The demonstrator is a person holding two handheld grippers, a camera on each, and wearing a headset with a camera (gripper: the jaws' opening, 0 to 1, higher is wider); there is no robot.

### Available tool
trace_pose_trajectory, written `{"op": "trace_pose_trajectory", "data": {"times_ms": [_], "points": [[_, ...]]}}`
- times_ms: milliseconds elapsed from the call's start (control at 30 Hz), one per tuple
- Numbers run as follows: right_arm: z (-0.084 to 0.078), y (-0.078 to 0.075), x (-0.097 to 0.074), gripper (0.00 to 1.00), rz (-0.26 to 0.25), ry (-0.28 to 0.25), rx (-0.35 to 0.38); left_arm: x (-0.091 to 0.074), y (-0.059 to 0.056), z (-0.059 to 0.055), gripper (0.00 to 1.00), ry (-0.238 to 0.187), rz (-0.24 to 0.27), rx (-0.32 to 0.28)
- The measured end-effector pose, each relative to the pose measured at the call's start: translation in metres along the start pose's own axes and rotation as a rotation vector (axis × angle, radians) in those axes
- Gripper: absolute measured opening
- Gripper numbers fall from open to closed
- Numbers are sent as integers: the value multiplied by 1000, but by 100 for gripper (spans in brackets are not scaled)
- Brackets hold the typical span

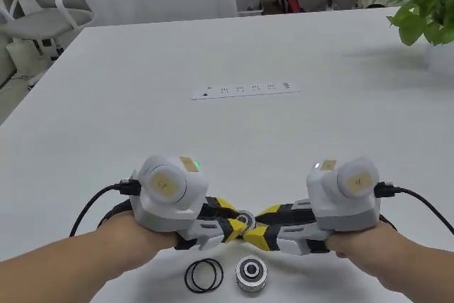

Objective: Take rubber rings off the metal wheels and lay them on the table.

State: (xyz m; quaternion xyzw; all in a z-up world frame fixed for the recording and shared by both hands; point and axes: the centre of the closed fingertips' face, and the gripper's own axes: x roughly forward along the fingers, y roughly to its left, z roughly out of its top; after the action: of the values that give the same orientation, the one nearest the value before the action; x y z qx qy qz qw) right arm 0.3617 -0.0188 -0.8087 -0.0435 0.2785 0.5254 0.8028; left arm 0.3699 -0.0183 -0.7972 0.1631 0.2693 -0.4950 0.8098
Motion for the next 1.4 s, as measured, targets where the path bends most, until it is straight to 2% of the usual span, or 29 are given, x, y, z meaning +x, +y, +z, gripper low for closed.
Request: {"op": "trace_pose_trajectory", "data": {"times_ms": [167, 433, 567, 867, 1100, 1400], "points": [[-3, -1, -2, 15, -5, 12, -17, 0, 0, 0, 13, -3, 4, -5], [-4, 0, -2, 13, -11, 13, -33, 0, 0, 0, 13, -6, 12, -16], [-5, -1, -4, 7, -18, 14, -39, 0, 0, 0, 13, -7, 16, -19], [-6, -2, -6, 3, -23, 10, -23, 0, 1, -1, 13, -12, 18, -20], [-5, -7, -10, 0, -31, -9, 38, 0, 0, -1, 12, -11, 18, -16], [-1, -14, -14, 0, -47, -77, 208, 0, -1, -1, 12, -8, 26, -17]]}}
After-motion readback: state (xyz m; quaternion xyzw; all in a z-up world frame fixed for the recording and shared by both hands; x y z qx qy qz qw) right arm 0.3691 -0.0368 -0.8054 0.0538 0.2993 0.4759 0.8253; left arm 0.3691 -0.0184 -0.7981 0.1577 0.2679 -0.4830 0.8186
